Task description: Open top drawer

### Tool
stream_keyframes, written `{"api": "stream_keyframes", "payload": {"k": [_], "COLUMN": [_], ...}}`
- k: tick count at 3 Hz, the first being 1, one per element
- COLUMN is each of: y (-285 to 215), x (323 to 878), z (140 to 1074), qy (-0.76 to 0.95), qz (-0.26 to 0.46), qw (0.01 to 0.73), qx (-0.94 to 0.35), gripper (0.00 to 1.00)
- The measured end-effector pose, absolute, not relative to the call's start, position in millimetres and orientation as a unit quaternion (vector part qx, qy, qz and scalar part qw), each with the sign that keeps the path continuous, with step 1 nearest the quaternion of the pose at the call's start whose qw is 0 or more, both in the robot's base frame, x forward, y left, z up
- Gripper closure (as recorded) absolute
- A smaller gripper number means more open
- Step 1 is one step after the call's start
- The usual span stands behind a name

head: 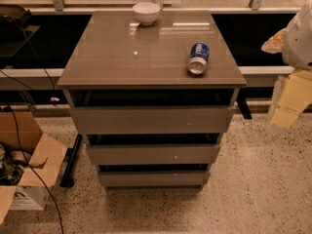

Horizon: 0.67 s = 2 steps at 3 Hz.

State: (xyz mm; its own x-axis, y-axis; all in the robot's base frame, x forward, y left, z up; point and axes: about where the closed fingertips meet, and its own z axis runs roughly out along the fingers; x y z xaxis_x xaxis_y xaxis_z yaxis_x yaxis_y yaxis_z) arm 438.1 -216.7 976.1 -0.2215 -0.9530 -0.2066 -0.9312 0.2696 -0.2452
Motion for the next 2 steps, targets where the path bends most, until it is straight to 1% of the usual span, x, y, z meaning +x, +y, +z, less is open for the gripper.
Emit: {"api": "stream_keyframes", "payload": {"k": [1,2], "y": [-215.0,-201.0], "x": [438.8,445.7], "z": [976.2,966.0], "qy": [0.781,0.776], "qz": [-0.033,-0.035], "qw": [0.164,0.175], "qx": [-0.602,-0.604], "gripper": [0.0,0.0]}}
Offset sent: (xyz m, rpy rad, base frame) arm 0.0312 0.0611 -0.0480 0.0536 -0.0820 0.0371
